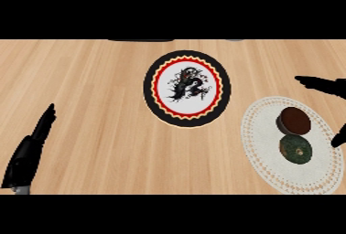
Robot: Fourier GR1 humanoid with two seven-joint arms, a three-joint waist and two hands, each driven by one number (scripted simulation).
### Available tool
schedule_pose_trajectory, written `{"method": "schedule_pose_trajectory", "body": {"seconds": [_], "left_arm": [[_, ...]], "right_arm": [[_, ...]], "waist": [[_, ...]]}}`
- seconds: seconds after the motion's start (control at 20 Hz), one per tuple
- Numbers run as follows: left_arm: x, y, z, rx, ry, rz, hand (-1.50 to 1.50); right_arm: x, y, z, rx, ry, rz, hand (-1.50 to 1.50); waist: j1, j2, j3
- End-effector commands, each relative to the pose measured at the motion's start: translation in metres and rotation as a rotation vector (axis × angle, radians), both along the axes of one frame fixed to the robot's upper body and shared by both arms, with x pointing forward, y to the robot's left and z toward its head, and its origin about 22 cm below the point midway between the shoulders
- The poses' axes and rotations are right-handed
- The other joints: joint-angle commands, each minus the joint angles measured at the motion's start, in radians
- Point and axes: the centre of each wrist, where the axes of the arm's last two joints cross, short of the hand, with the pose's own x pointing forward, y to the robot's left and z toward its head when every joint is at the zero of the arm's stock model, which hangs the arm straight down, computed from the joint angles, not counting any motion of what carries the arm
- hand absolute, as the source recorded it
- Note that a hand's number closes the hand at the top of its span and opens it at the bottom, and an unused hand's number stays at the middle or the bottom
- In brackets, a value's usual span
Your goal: Pick the cupcake from the placemat and place it in the plate
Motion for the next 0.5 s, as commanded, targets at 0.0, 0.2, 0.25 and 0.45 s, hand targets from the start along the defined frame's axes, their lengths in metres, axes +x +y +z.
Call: {"method": "schedule_pose_trajectory", "body": {"seconds": [0.0, 0.2, 0.25, 0.45], "left_arm": [[-0.008, 0.002, -0.006, -0.002, 0.020, -0.010, 0.00], [-0.017, 0.006, 0.003, 0.000, -0.004, -0.003, 0.00], [-0.001, 0.000, 0.001, 0.023, -0.012, 0.012, 0.00], [0.005, -0.010, 0.003, -0.008, 0.005, -0.017, 0.00]], "right_arm": [[0.000, -0.001, -0.020, 0.045, 0.042, 0.096, -1.50], [0.008, 0.010, -0.023, 0.024, 0.085, 0.142, -1.50], [0.013, 0.017, -0.034, 0.032, 0.071, 0.134, -1.50], [0.017, 0.023, -0.043, 0.007, 0.107, 0.165, -1.50]], "waist": [[-0.005, -0.002, 0.000], [0.001, -0.004, 0.000], [0.000, 0.000, 0.000], [0.000, 0.001, 0.000]]}}
